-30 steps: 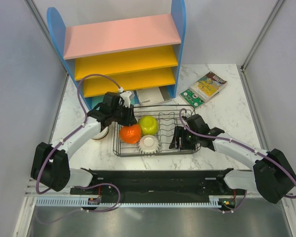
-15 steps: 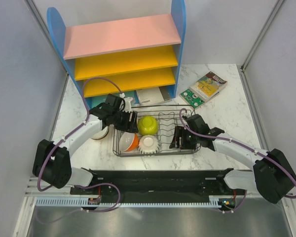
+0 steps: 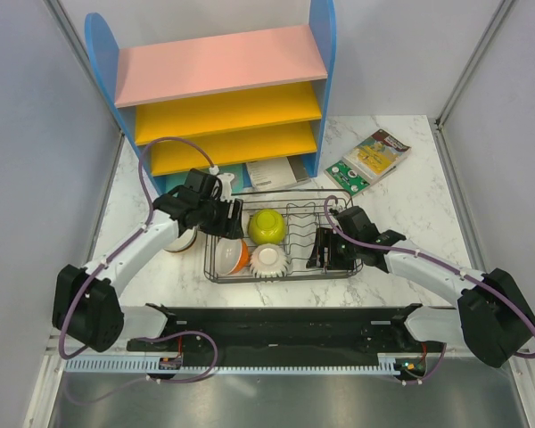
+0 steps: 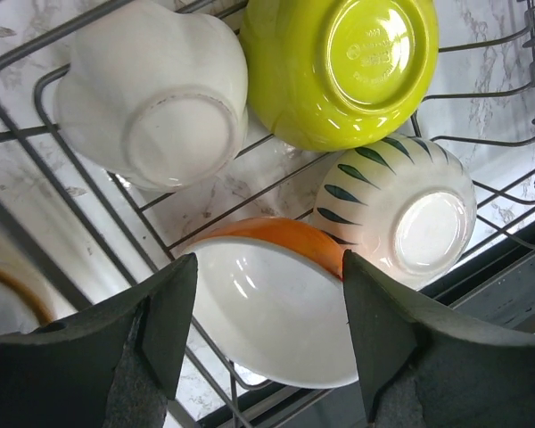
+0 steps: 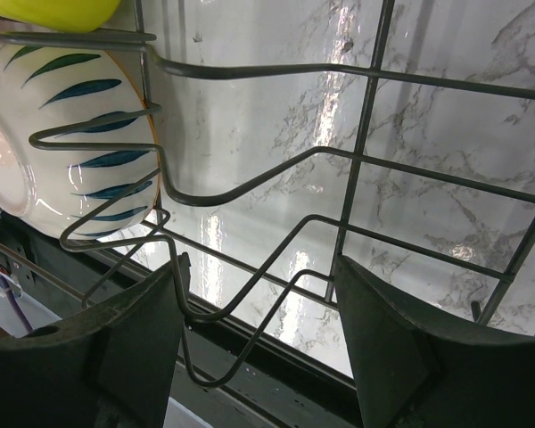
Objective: Unload the bowls from the dish rack
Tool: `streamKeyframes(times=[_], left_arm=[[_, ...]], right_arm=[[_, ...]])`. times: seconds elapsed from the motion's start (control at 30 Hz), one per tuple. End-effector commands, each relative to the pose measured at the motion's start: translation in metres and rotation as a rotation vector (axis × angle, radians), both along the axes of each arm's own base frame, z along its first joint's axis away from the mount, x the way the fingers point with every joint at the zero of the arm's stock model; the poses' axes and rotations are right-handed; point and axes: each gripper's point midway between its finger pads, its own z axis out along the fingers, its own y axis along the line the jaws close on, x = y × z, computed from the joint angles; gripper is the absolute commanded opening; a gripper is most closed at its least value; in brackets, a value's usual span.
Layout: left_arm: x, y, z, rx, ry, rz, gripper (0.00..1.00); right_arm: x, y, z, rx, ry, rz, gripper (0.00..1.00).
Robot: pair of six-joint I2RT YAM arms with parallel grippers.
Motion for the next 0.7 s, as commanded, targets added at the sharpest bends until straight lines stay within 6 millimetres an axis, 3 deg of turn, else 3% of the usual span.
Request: streamKeyframes(times=[0.0, 0.13, 0.33, 0.67], left_arm=[[0.010, 0.006, 0.043, -0.019, -0.123, 0.063, 0.73], [0.012, 0.010, 0.049, -0.003, -0.148, 0.072, 0.71], [-0.008, -0.007, 0.050, -0.091, -0.036, 0.027, 0.68], [-0.029, -0.018, 0.029, -0.041, 0.068, -0.002, 0.68]], right_arm=[[0.005, 0.000, 0.006, 0.006, -0.024, -0.010, 0.74], [0.006, 0.000, 0.005, 0.002, -0.023, -0.007, 0.74], [0.007, 0.001, 0.006, 0.004, -0.027, -0.005, 0.74], [0.011, 0.004, 0.011, 0.012, -0.037, -0.004, 0.74]])
